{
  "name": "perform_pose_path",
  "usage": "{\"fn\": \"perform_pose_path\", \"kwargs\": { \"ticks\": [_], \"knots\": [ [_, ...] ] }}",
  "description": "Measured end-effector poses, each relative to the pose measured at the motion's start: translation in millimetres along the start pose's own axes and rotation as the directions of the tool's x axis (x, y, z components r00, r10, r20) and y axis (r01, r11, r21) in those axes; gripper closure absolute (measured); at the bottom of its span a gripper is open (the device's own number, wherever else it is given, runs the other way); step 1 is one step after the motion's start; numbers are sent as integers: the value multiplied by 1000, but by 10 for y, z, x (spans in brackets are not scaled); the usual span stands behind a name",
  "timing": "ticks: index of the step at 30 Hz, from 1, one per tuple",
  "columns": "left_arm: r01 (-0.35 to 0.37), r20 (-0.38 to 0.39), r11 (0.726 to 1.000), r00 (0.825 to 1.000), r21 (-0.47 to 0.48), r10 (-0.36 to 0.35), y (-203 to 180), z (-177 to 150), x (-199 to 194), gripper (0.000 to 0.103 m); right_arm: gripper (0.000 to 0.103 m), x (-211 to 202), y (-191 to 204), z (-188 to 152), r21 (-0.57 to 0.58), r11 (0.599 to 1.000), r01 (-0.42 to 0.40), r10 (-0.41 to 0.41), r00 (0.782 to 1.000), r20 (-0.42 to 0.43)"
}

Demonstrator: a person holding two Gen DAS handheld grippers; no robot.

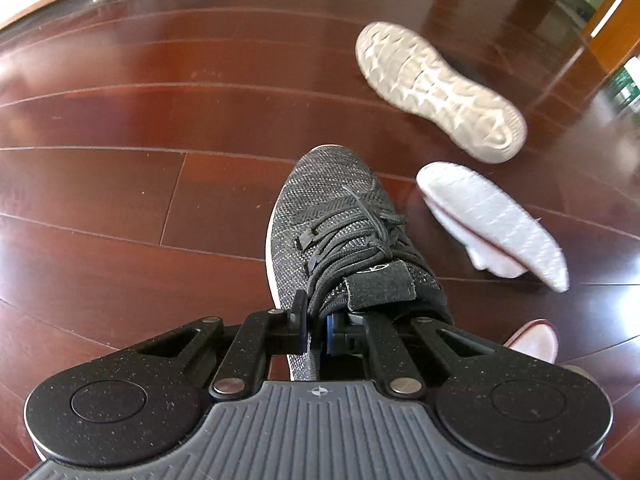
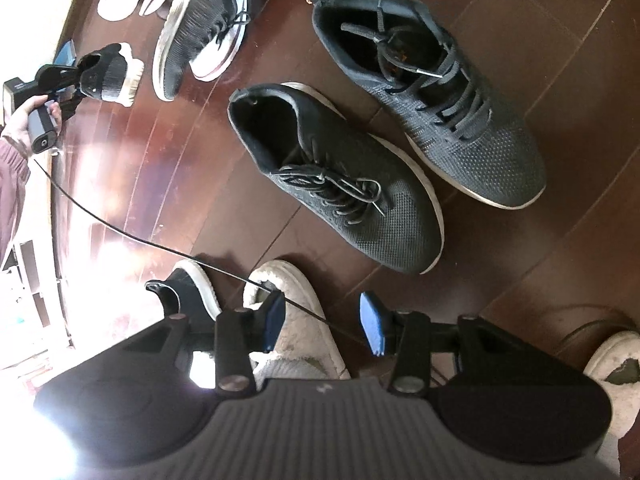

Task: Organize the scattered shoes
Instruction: 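Lift the grey knit sneaker with the left tool away from the pile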

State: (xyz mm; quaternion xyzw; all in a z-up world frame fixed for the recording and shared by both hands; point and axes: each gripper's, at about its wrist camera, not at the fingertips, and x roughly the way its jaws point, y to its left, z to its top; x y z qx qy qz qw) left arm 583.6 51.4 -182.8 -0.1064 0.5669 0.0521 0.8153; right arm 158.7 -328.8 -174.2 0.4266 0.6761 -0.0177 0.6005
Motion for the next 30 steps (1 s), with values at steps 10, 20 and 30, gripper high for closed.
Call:
{"fn": "perform_pose_path", "kwargs": {
  "ticks": [10,20,30],
  "knots": [
    [133,27,990,991,48,-134,-444,-422,-801,93,58,-402,-220,-137,11,999,-51,50,995,82],
    [275,-81,951,961,143,-265,-1253,-1208,-1250,93,58,-947,-733,-412,93,992,-91,69,974,215],
    [377,-213,900,919,219,-333,-2080,-2219,-1397,93,58,-1410,-1231,-708,202,965,-165,83,929,360]
  ]
}}
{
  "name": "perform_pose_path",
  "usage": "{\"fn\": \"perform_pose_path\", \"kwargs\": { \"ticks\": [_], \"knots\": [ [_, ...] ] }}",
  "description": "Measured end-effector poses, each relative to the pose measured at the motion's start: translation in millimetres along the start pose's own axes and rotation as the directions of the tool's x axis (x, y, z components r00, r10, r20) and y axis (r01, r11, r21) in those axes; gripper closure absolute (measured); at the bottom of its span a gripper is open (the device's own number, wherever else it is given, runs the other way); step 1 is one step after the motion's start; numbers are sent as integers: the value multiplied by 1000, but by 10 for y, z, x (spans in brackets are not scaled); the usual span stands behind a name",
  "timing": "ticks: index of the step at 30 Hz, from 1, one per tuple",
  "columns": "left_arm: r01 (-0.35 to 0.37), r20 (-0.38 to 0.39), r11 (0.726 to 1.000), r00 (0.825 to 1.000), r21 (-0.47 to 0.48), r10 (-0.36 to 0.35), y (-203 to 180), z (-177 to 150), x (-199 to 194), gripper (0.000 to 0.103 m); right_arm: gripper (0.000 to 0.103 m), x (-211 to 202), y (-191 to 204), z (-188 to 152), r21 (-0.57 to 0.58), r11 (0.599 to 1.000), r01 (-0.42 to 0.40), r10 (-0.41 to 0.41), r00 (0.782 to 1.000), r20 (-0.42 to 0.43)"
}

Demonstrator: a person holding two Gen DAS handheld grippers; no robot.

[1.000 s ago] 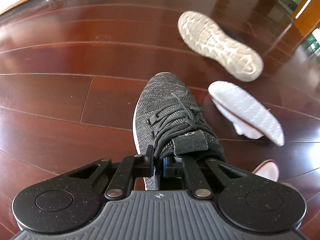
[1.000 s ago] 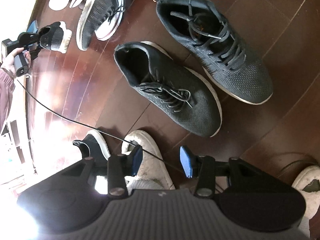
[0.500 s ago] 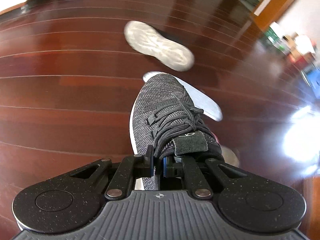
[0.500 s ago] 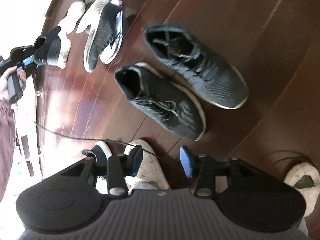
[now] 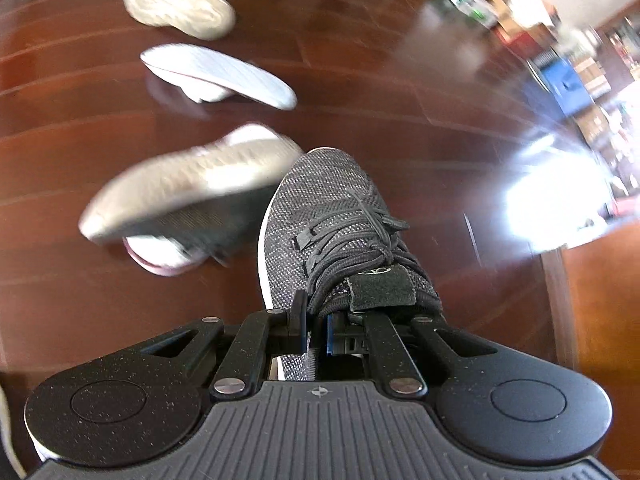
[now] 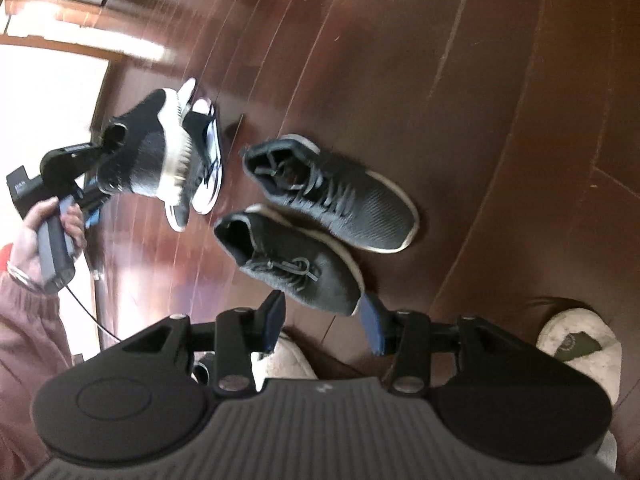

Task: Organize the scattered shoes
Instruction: 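Lift the grey knit sneaker with the left tool away from the pile, then bring the grey sneaker to the right tool while the right tool grasps it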

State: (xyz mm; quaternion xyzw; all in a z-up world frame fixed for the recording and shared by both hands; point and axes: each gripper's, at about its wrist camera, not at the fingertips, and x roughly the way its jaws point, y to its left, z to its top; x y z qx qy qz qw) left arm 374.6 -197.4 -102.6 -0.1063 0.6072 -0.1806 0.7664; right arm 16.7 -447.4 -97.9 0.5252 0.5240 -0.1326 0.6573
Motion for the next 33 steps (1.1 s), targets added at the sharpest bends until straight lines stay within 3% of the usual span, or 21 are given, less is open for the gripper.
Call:
{"fn": "perform_pose_path", "kwargs": {
  "ticks": [9,19,33],
  "knots": [
    [62,-97,991,994,121,-51,-801,-875,316,93,58,-361,-368,-49,87,996,0,-7,996,86],
    [91,-199,982,978,162,-58,-1360,-1901,905,93,58,-618,-799,-24,180,984,3,-34,985,167],
    [62,-221,962,975,267,-2,-1879,-2654,1500,93,58,-744,-1186,1,269,963,2,-62,975,215]
  ]
}}
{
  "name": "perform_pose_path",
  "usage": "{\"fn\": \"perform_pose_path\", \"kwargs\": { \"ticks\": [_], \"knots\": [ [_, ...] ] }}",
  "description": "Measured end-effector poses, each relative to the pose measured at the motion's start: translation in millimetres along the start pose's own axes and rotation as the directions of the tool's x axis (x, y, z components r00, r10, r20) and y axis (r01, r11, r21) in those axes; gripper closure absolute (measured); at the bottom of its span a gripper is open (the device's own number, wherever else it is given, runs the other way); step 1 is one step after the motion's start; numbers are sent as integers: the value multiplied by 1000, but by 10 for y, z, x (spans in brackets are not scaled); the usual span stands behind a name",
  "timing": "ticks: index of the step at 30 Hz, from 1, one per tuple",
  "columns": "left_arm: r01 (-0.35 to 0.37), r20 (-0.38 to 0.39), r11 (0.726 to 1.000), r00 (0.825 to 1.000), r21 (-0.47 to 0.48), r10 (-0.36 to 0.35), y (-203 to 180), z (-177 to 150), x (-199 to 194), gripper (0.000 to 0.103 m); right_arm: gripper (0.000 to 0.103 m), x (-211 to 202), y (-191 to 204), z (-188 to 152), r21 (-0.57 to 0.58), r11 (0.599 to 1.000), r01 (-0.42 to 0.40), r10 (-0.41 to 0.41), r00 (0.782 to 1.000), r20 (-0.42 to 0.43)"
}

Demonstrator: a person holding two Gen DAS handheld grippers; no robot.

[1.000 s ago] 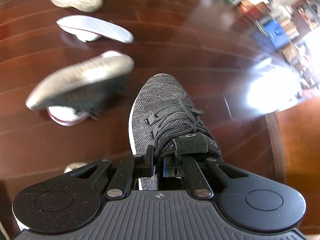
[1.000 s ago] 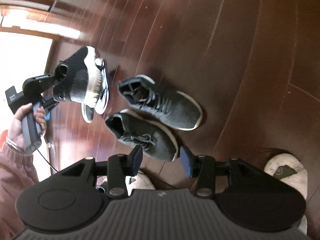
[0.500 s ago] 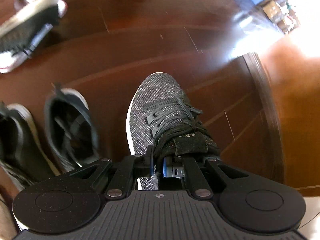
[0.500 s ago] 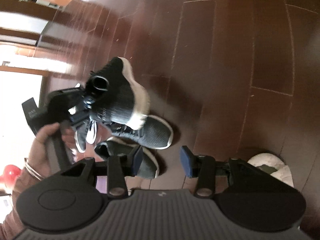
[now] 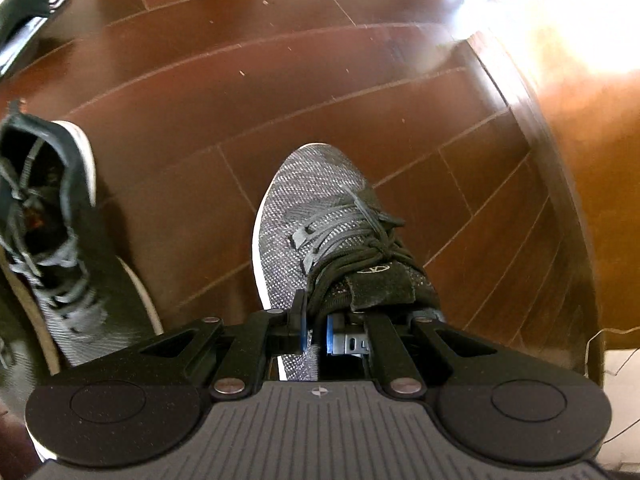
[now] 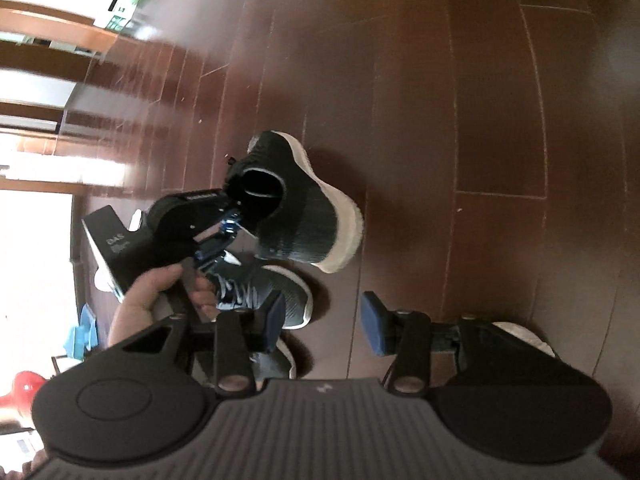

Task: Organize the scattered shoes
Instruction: 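Bring the grey sneaker to the right tool while the right tool grasps it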

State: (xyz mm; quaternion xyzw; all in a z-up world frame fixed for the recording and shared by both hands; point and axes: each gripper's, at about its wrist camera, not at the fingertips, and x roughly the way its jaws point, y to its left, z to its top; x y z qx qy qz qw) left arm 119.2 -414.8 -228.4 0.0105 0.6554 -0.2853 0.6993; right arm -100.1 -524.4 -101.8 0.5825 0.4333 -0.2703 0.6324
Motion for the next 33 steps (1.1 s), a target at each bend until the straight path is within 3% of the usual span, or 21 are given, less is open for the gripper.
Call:
{"fn": "perform_pose_path", "kwargs": {
  "ticks": [10,18,26,28,32,33],
  "knots": [
    [-36,-36,992,999,122,40,-315,-291,370,92,58,48,-97,182,61,998,20,-24,998,61],
    [-59,-85,981,994,185,76,-388,-326,584,92,58,164,-96,199,84,996,26,-31,998,60],
    [-36,-115,973,991,227,63,-445,-357,696,91,58,219,-140,240,101,994,50,-56,997,56],
    [-22,-127,970,990,243,55,-461,-342,711,88,58,230,-149,244,109,993,51,-57,997,57],
    [-22,-149,976,987,217,55,-428,-351,716,57,58,262,-162,258,137,990,47,-55,997,60],
    [-24,-140,975,989,220,56,-416,-358,690,55,58,268,-166,261,143,989,43,-53,997,62]
  ]
}}
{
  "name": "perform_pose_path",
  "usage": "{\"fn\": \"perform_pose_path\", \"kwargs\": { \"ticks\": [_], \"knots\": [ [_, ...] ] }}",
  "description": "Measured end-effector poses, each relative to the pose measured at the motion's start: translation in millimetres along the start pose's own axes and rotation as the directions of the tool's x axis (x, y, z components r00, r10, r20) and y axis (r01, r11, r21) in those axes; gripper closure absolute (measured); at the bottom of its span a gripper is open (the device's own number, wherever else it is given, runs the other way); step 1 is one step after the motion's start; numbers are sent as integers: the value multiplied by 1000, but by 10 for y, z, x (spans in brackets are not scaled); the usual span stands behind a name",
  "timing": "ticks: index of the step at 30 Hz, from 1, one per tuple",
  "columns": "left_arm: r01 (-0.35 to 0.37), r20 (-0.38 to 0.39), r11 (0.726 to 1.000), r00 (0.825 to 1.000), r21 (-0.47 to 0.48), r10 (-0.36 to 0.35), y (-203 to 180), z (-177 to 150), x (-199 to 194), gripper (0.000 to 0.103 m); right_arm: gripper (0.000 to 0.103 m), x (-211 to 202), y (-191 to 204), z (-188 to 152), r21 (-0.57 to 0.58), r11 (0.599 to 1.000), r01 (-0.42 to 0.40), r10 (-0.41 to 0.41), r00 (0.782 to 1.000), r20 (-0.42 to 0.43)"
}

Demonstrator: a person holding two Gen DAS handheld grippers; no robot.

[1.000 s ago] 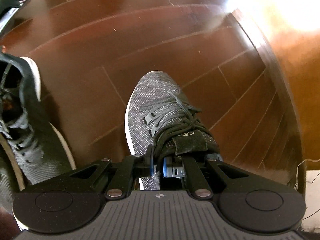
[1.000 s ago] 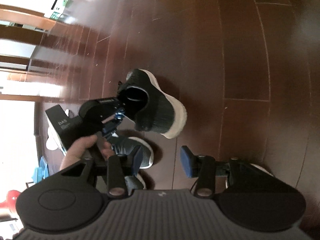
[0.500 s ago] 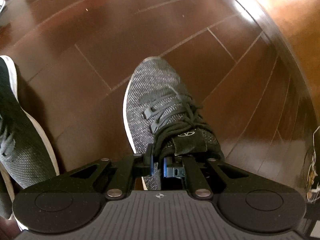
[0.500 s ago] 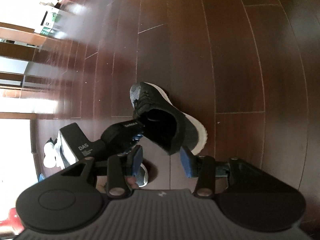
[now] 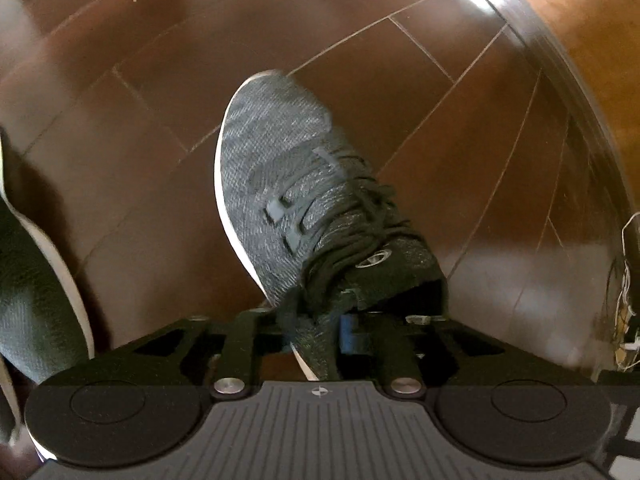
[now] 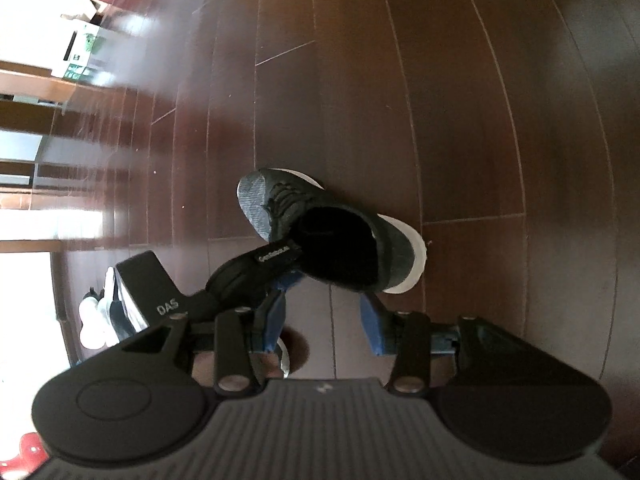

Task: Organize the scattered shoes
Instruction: 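Bring the grey sneaker to the right tool while the right tool grasps it, then open the left tool and lift the grey sneaker with the right tool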

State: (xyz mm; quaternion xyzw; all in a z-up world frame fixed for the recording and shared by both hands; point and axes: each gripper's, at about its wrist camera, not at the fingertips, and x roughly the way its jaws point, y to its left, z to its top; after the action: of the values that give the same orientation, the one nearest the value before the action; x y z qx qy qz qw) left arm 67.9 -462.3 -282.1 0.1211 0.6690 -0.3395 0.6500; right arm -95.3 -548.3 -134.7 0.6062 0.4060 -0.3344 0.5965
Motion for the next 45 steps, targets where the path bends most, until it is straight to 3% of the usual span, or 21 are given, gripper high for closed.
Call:
{"fn": "perform_pose_path", "kwargs": {
  "ticks": [4,8,14,18,20,23,25,26,28,31,34,38,41,43,45],
  "knots": [
    [8,12,1000,1000,18,-8,58,-26,-52,48,58,22,3,15,29,1000,-5,5,1000,10],
    [8,23,1000,1000,13,-9,172,-53,-151,26,58,62,-8,37,66,998,-9,8,1000,15],
    [-29,78,999,997,22,27,372,-113,-491,25,58,182,130,134,36,999,-19,20,1000,-13],
    [-76,164,988,982,-133,97,749,-132,-1018,25,58,286,333,282,-65,998,-10,6,998,-62],
    [-105,196,969,969,-222,150,909,-179,-1255,24,58,316,447,347,-127,992,0,-10,996,-84],
    [-141,227,899,941,-414,252,1191,-385,-1674,22,55,294,572,413,-193,981,7,-28,994,-104],
    [-152,230,833,921,-532,315,1355,-636,-1960,22,52,283,605,417,-221,975,9,-32,994,-103],
    [-155,228,817,917,-555,328,1387,-710,-2026,22,50,284,613,407,-240,971,11,-37,994,-103],
    [-171,209,760,903,-627,375,1512,-1024,-2198,22,49,309,596,361,-261,965,18,-47,994,-103],
    [-192,164,704,900,-684,404,1693,-1441,-2302,22,49,391,515,250,-274,961,29,-59,993,-103],
    [-207,128,665,900,-717,417,1906,-1796,-2349,22,49,456,442,153,-254,966,47,-71,994,-88],
    [-206,115,639,899,-741,423,2225,-2045,-2480,22,49,514,380,35,-220,973,65,-80,995,-62],
    [-188,140,657,900,-730,413,2427,-2081,-2656,22,49,506,452,-88,-172,982,74,-78,997,-18],
    [-188,169,668,886,-720,433,2581,-2103,-2813,21,49,540,552,-136,-176,980,94,-94,996,6],
    [-186,184,659,874,-728,450,2691,-2152,-2886,21,49,628,667,-191,-202,971,124,-120,992,32]
  ]
}}
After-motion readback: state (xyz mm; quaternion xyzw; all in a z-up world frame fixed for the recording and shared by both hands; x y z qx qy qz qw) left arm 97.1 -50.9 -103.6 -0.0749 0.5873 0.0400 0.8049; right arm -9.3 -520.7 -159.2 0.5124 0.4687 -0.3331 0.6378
